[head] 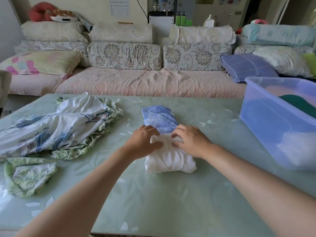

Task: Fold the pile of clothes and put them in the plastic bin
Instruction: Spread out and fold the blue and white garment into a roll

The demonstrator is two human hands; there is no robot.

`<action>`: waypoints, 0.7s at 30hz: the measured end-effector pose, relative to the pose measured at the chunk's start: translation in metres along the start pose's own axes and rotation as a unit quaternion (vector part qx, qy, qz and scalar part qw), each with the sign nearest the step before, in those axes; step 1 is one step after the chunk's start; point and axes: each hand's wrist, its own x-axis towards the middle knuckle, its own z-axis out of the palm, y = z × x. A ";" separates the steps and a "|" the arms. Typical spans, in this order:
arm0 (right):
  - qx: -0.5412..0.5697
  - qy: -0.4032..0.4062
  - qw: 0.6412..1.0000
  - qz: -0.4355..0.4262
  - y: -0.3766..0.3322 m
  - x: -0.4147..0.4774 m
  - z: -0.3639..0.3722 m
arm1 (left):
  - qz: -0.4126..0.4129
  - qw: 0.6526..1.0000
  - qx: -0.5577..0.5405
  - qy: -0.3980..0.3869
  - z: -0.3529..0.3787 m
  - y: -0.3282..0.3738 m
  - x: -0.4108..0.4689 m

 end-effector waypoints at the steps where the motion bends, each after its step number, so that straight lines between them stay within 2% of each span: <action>1: 0.030 0.005 1.000 0.007 0.003 0.003 0.000 | -0.012 1.000 -0.013 0.001 -0.001 -0.001 0.003; 6: 0.131 0.005 0.988 0.081 0.012 0.021 -0.001 | -0.175 0.977 -0.118 0.001 -0.003 0.001 0.017; 9: 0.111 0.018 0.983 0.144 0.017 0.030 0.002 | -0.194 0.977 -0.088 0.008 0.002 -0.007 0.020; 11: 0.062 -0.003 0.988 0.142 0.017 0.034 0.007 | -0.197 0.978 -0.072 -0.002 0.006 -0.011 0.020; 14: 0.016 -0.002 0.992 0.123 0.016 0.035 0.011 | -0.135 0.986 -0.069 0.066 -0.004 -0.012 0.023; 16: 0.007 0.010 0.994 0.108 0.018 0.031 0.012 | -0.028 0.988 -0.078 0.127 -0.021 -0.001 0.021; 17: 0.013 0.012 0.995 0.101 0.019 0.029 0.013 | 0.027 0.987 -0.092 0.127 -0.027 0.004 0.017; 19: 0.032 0.011 0.996 0.084 0.021 0.025 0.012 | 0.087 0.990 -0.097 0.046 -0.025 0.010 0.004; 21: 0.047 0.018 0.997 0.059 0.021 0.023 0.007 | 0.083 0.992 -0.042 -0.088 -0.009 0.006 -0.013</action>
